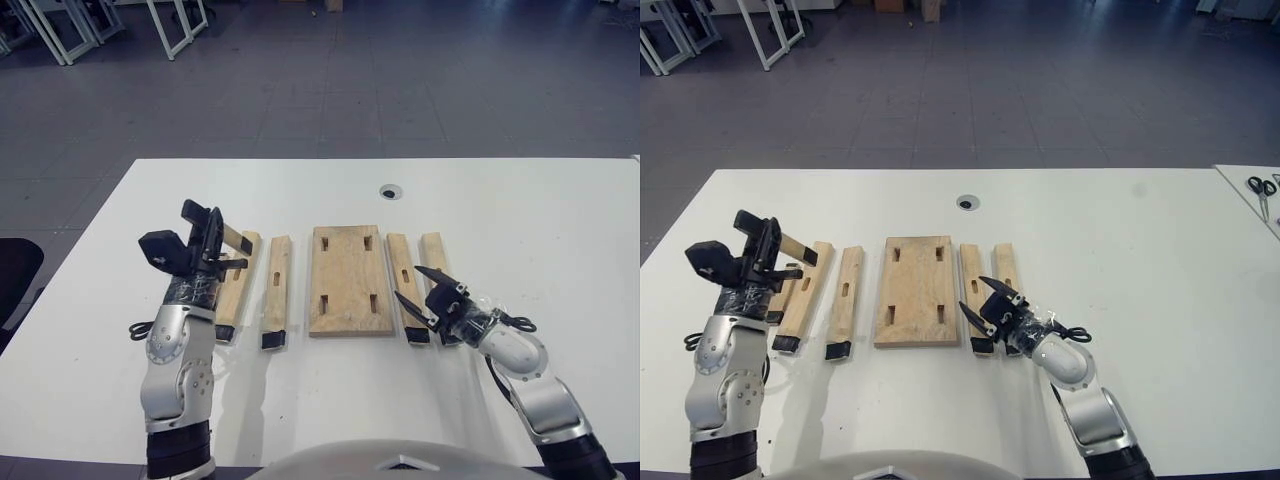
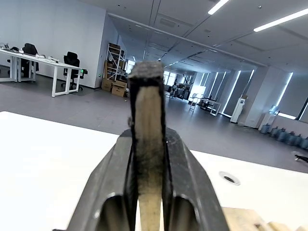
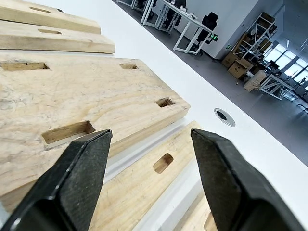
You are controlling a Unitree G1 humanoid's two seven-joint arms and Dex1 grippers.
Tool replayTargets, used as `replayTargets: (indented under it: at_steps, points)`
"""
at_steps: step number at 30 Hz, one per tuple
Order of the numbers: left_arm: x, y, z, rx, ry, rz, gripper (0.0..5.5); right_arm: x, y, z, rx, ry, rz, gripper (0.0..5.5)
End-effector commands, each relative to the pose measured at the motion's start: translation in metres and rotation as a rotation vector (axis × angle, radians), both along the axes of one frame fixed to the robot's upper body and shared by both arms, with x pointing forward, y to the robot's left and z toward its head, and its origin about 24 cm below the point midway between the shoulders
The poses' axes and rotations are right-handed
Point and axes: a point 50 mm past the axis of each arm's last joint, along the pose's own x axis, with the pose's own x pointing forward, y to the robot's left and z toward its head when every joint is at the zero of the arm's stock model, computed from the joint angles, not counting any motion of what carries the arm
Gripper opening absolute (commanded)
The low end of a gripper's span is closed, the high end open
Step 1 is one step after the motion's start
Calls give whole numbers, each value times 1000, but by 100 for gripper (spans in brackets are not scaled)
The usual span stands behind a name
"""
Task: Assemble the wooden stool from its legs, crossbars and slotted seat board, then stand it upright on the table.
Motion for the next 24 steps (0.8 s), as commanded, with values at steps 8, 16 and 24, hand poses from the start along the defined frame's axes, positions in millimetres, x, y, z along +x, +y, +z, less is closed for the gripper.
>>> replayTargets:
  at_steps: [8,16,24]
  points:
    - [3,21,-29,61,93,15,42,-1,0,-2,-33,5,-3,301]
    - [2,24,-42,68,118,41,42,-1,0,-1,-44,8,8,301]
    - [7,21,-51,43,130,25,42,-2,-1,-2,-52,12,13,301]
